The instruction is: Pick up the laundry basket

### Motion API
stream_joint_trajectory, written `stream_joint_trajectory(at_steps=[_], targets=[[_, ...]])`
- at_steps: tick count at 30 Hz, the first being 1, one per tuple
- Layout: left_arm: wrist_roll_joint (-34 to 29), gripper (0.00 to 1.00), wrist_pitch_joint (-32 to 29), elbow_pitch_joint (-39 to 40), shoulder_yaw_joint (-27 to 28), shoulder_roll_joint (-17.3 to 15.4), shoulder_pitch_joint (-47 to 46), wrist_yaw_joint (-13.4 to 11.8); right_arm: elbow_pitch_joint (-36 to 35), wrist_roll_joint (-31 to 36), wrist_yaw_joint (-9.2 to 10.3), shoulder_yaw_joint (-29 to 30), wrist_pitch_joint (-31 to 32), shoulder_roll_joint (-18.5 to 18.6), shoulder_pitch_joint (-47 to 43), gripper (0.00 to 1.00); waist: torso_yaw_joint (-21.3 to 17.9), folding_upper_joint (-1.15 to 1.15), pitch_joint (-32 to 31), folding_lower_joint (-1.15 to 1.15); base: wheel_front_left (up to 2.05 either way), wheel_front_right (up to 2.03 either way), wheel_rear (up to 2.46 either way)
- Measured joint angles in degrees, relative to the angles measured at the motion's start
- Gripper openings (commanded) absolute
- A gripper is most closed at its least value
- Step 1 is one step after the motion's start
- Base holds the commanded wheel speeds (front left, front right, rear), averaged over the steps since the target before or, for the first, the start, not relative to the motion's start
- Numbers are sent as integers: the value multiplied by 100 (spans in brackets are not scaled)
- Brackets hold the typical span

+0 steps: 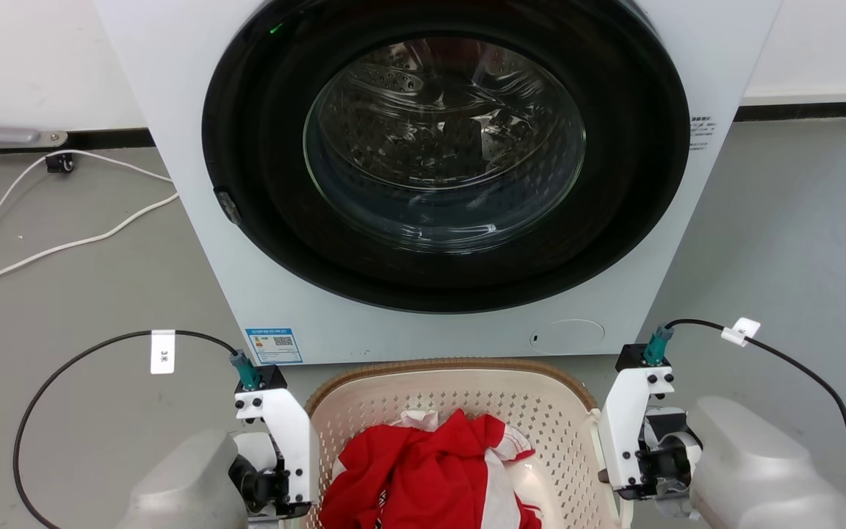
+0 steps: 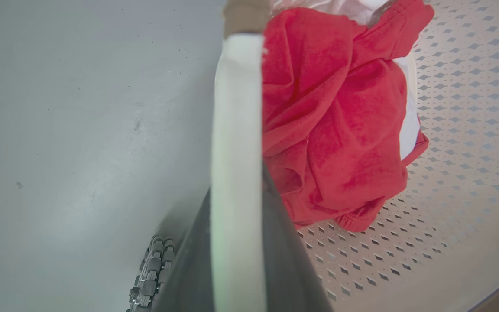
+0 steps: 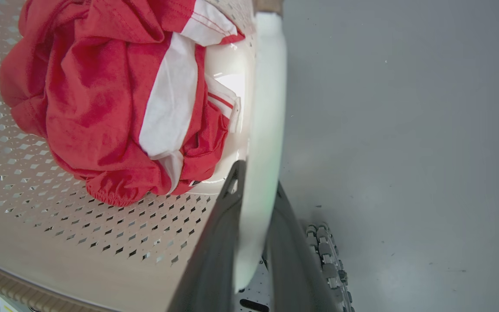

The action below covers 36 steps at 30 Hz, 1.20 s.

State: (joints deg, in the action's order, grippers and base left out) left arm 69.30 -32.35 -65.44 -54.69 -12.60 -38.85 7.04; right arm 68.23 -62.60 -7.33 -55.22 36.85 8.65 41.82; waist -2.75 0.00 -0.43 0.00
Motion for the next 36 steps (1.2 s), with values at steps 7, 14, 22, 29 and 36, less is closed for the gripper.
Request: stream_joint_trajectory(at_steps=[7,14,22,29,36], targets=[[89,0,22,-3,-67,2,-1,0,38,-89,0,-34,16,3,1,0,22,0,19,0,0,0,0],[149,0,34,-3,-130,0,-2,-1,63,-143,0,-65,23,4,3,0,30,0,21,0,0,0,0],[216,0,60,-4,-191,-12,-3,-1,71,-193,0,-96,18,4,18,0,23,0,20,0,0,0,0],[264,0,77,-4,-257,-18,-12,-2,86,-236,0,-124,18,3,21,0,33,0,22,0,0,0,0],[345,0,121,-1,-332,-24,-14,-1,131,-267,0,-166,33,-5,72,0,31,0,20,0,0,0,0]])
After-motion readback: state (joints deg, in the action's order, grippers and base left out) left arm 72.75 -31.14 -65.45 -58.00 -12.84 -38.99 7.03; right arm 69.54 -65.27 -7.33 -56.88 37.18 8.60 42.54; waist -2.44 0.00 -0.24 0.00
